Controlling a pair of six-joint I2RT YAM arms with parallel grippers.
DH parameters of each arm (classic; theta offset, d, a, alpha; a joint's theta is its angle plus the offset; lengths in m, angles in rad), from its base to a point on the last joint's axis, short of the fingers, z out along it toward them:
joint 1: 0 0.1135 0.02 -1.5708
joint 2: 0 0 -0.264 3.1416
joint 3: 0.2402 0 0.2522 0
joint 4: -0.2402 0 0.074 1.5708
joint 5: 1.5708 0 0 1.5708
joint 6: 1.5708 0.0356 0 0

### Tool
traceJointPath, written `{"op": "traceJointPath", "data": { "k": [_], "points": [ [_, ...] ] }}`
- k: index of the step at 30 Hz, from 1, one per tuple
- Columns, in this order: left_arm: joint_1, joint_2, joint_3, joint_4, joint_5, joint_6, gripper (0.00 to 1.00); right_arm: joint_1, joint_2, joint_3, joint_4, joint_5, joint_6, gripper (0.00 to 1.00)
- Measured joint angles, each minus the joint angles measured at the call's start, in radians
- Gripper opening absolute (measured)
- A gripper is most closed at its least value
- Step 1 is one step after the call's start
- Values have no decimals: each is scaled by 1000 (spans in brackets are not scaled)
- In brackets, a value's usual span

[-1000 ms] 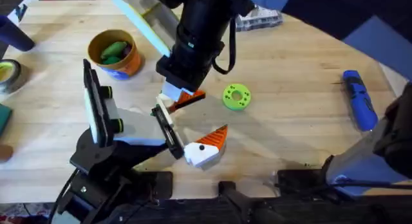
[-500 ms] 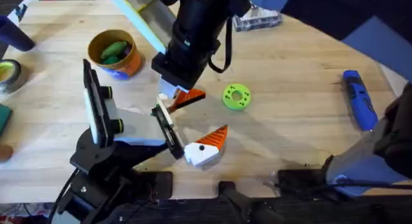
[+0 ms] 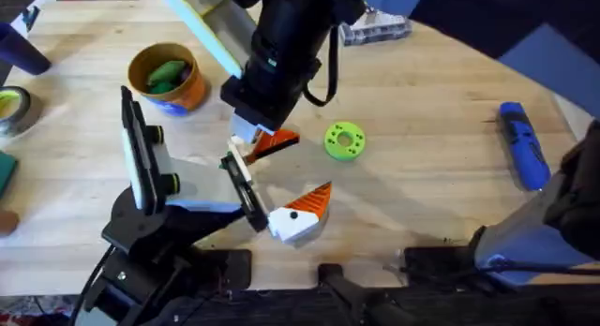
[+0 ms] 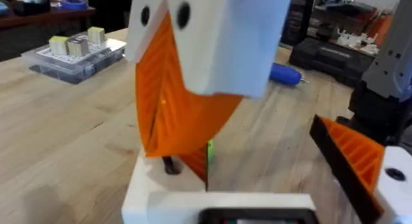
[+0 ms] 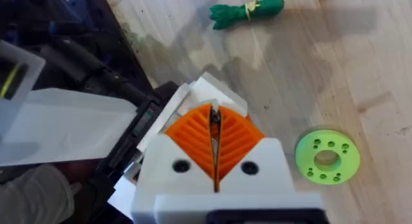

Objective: Pick up the gripper from the table and insert it into the empty holder that is missing its gripper. Then pick up a screw, insert it into the mounting hole, and use the screwdriver to tighten it. Finally, clean up the table by picking up the vegetable and placing it into the bucket.

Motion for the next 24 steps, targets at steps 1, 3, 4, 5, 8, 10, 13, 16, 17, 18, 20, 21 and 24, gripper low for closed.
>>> {"op": "traceJointPath", "data": {
  "k": [1,3,4,5,8,10,13,16,17,18,20,21,24],
  "points": [
    [0,0,0,0,0,0,986,0,0,0,0,0,0,6],
    [0,0,0,0,0,0,986,0,0,0,0,0,0,6],
    [0,0,0,0,0,0,986,0,0,0,0,0,0,6],
    [0,0,0,0,0,0,986,0,0,0,0,0,0,6],
    [0,0,0,0,1,0,986,0,0,0,-34,0,-5,6],
    [0,0,0,0,2,0,986,0,0,0,-43,0,-8,6],
    [0,0,0,0,2,0,986,0,0,0,-46,0,-10,6],
    [0,0,0,0,3,0,986,1,0,0,-47,0,-13,6],
    [0,0,0,0,3,0,986,2,0,0,-46,0,-14,6],
    [0,0,0,0,3,0,986,2,0,0,-46,0,-16,6],
    [0,0,0,0,2,0,986,3,0,0,-41,1,-16,6],
    [0,0,0,0,2,0,986,3,0,0,-37,2,-16,6],
    [0,0,0,0,2,0,986,4,0,0,-30,16,-15,6]
  ]
}}
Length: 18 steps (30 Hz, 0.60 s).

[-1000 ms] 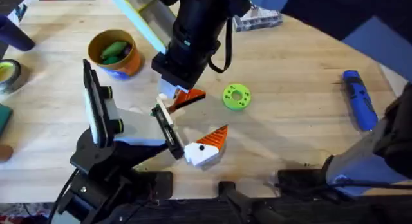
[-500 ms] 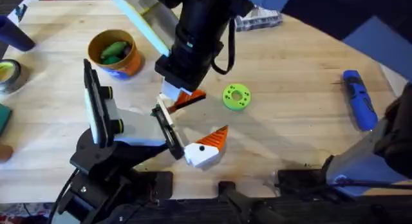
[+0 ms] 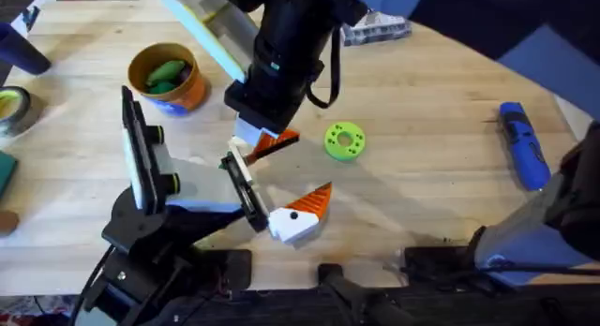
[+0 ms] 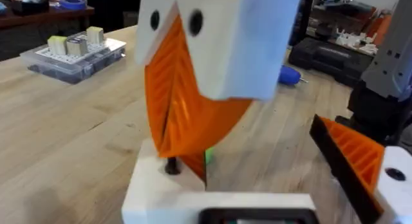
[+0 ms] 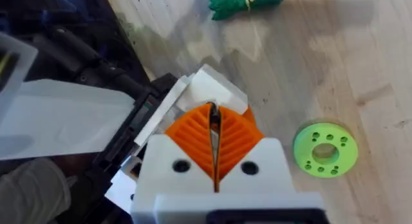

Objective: Pick up the gripper from the table and insert it into the empty holder that is missing its gripper. Then pick up a screw, insert it into the mounting hole, and use the screwdriver to tighten it. Finally, clean up the table by picking up the vegetable and placing it into the bucket.

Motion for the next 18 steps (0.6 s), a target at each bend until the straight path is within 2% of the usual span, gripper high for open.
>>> {"op": "traceJointPath", "data": {
  "k": [18],
  "points": [
    [0,0,0,0,-4,0,987,13,0,0,29,34,15,6]
  ]
}}
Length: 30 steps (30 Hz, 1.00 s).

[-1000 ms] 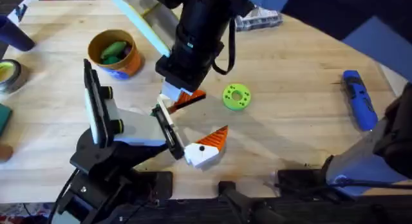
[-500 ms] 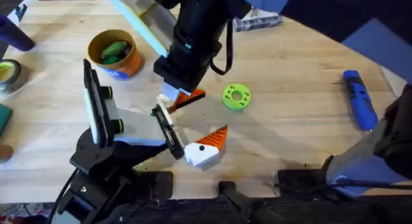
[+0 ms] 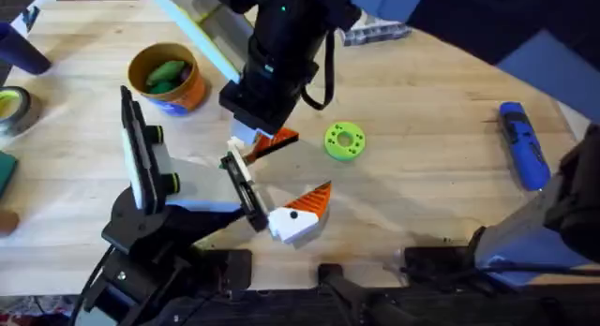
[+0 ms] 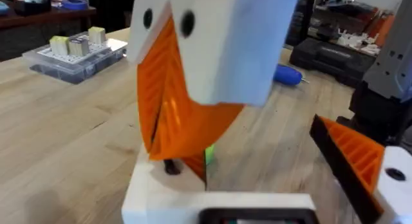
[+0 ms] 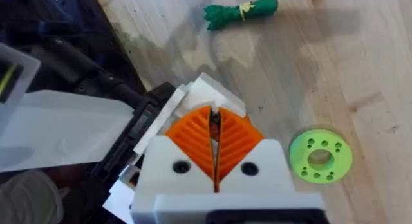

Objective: Pick up the gripper from the table and insert it into the empty holder that is missing its gripper. Then pick up a screw, insert it into the mounting hole, and use the screwdriver to tighten it. Finally, clean up the table by picking up the vegetable and placing it into the bucket.

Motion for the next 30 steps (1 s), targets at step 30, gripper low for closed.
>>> {"op": "traceJointPath", "data": {
  "k": [30],
  "points": [
    [0,0,0,-1,2,-2,986,30,0,-10,5,52,7,6]
  ]
}}
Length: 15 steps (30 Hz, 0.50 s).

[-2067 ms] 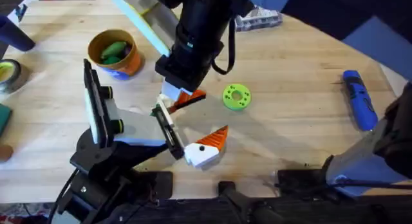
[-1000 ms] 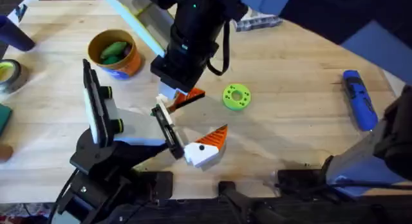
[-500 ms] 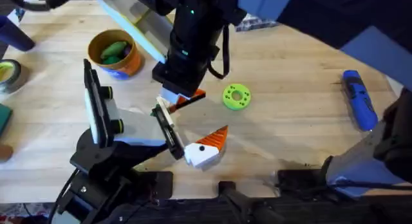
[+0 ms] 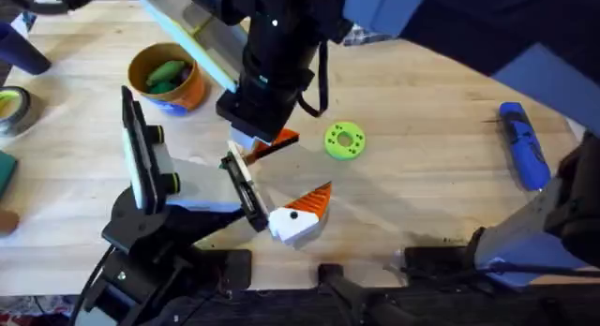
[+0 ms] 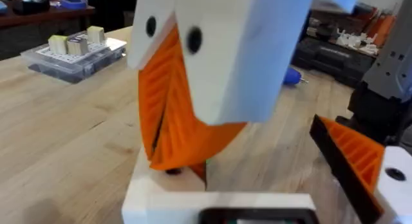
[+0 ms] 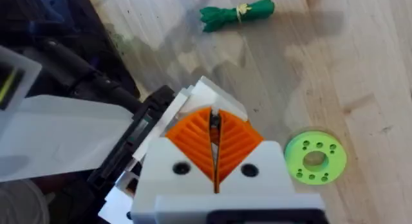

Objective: Pick up the gripper from the table and insert it into the empty holder that is missing its gripper. Then pick up a screw, insert it into the mounting hole, and use the screwdriver to tighten it. Finally, clean up the table by picking up the vegetable and placing it into the bucket.

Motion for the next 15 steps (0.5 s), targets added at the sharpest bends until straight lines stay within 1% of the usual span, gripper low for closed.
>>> {"op": "traceJointPath", "data": {
  "k": [9,15],
  "points": [
    [0,0,0,0,-1,-5,987,7,0,0,0,21,19,6],
    [0,0,0,0,2,-6,988,6,0,0,-21,10,7,6]
  ]
}}
